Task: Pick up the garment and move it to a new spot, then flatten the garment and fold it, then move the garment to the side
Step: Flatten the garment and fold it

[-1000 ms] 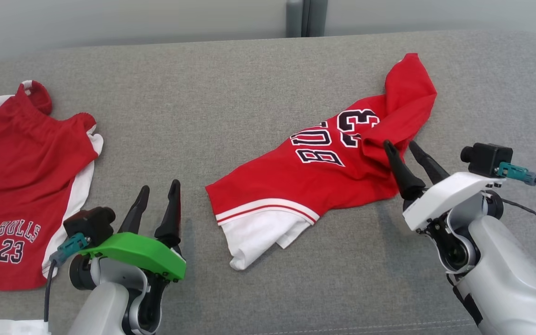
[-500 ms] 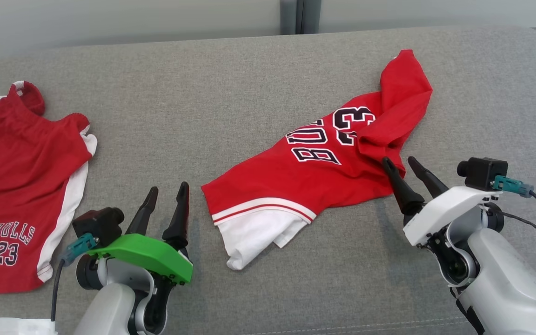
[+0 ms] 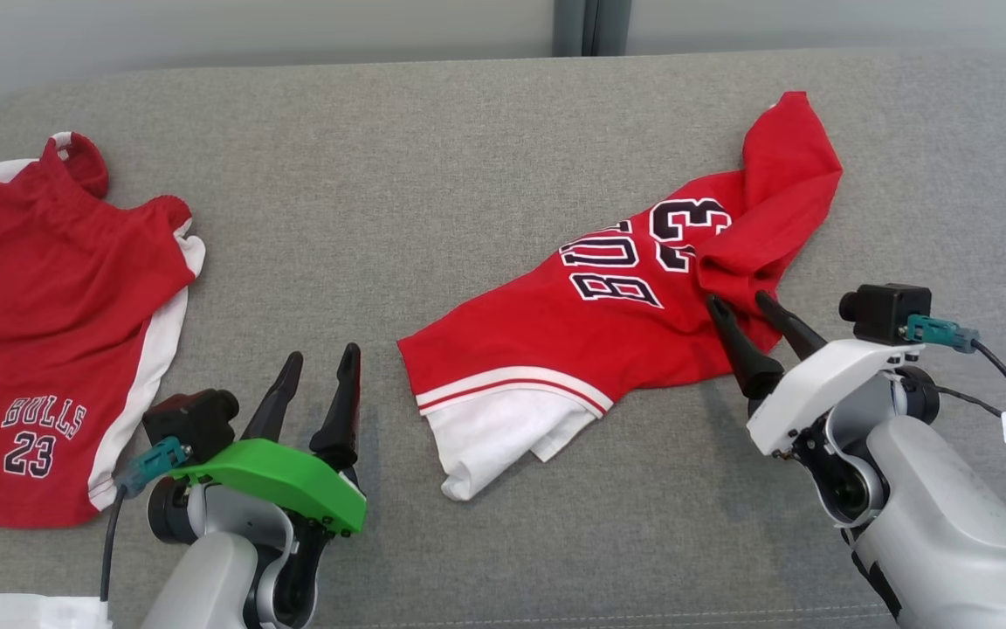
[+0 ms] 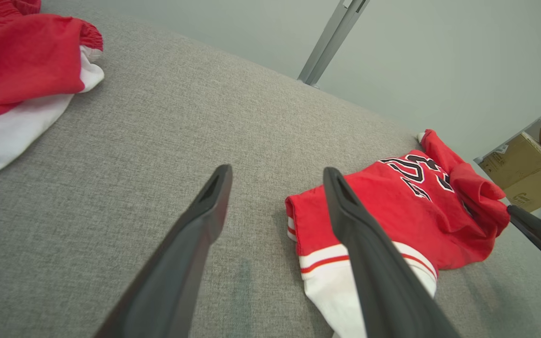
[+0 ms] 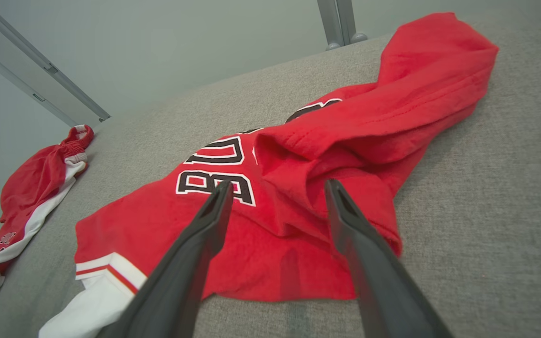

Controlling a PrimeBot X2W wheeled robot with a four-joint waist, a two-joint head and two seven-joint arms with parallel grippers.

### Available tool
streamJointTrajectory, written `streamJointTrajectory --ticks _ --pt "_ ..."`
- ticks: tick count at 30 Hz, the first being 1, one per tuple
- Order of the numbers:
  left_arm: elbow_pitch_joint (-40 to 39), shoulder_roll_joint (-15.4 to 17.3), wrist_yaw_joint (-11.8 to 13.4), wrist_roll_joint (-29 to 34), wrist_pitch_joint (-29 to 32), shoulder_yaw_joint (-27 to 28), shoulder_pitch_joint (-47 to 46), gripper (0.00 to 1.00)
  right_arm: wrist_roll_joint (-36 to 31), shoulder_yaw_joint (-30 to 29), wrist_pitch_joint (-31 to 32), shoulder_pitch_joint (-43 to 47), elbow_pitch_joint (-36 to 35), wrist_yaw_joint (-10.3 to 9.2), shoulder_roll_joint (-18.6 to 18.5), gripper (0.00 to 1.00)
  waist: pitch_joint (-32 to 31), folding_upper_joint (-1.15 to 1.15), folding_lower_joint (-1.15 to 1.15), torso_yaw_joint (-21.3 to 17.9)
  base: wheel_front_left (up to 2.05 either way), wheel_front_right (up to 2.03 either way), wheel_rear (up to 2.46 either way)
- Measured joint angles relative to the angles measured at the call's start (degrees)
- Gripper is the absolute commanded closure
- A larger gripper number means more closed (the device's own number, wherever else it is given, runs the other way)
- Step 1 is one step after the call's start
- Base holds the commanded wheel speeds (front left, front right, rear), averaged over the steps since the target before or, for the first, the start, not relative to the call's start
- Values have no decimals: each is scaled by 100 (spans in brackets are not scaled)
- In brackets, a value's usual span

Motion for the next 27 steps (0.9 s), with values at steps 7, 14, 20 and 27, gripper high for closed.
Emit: streamJointTrajectory --ticks 7,14,20,27 --pt "1 0 0 0 0 4 -1 0 -55 33 77 -85 204 -44 58 95 17 0 0 41 0 0 0" --pt "3 4 0 1 0 10 -1 0 -54 40 77 -163 335 -44 135 100 27 0 0 49 0 0 0" --pt "4 14 0 2 -1 27 -1 0 -54 -109 -159 -216 332 -164 196 100 23 0 0 5 0 0 0" --pt "37 31 4 0 -55 90 3 0 -43 -632 -713 -77 171 -555 -29 100 -22 0 0 -101 0 0 0"
